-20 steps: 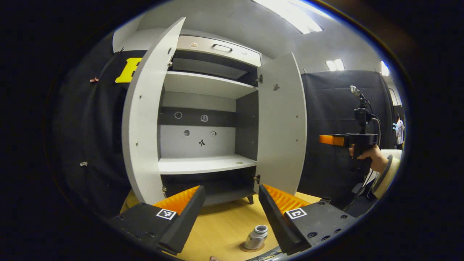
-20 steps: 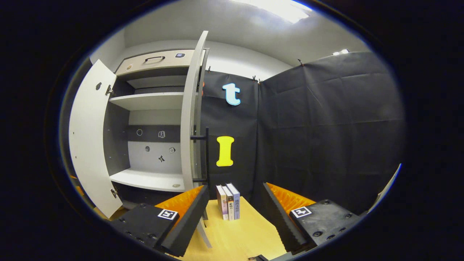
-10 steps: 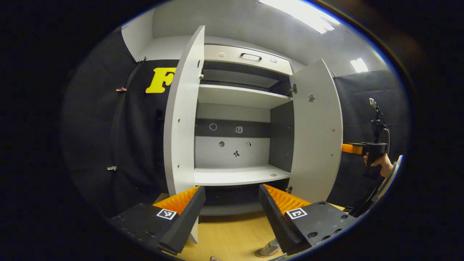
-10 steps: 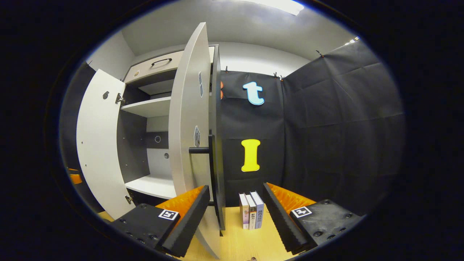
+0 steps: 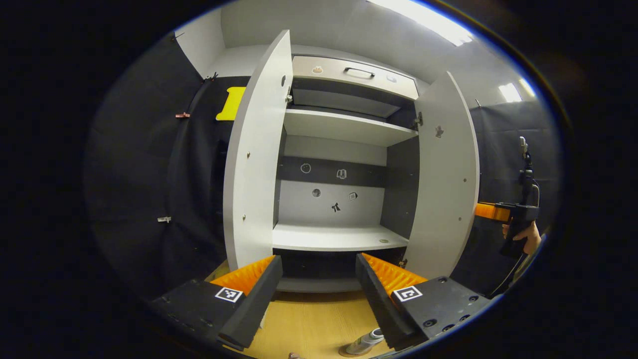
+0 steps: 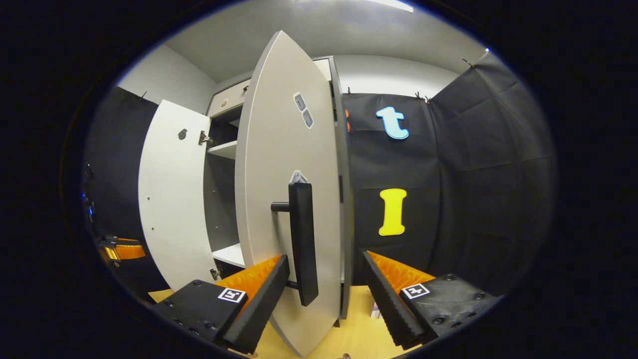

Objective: Grasp the bottle in the cabinet with the left hand and place it on the coaster, then close the right door with the right hand and the left door with the left hand.

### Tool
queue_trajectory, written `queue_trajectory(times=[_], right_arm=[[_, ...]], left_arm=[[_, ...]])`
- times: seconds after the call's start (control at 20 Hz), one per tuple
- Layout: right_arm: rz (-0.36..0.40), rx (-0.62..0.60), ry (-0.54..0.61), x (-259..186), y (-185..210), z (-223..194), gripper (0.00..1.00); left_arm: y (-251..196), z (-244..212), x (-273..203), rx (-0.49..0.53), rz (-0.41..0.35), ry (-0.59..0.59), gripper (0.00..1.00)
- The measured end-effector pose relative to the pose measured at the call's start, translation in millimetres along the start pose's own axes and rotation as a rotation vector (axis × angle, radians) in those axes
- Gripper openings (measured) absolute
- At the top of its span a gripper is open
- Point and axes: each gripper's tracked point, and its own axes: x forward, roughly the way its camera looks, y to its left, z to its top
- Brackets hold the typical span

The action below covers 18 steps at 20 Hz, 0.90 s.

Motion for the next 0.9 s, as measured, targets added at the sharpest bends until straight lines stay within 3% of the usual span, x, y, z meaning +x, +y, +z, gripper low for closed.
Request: queue_trajectory(times=[0.2,0.45,0.7,0.9], right_arm=[[0.011,-0.024,-0.018,15,15,1,0.97],[-0.045,-0.081,-0.056,31,37,2,0.97],[0.063,-0.061,-0.039,57,103,-7,0.97],[0.045,-0.107,-0.060,86,124,-7,0.97]], left_arm=[[7,0,-6,-0.008,0.022,0.003,0.94],[30,-3,-2,-0.031,0.026,0.023,0.94],[62,2,-3,-0.025,0.040,0.024,0.95],[86,9,-12,-0.018,0.072,0.009,0.95]])
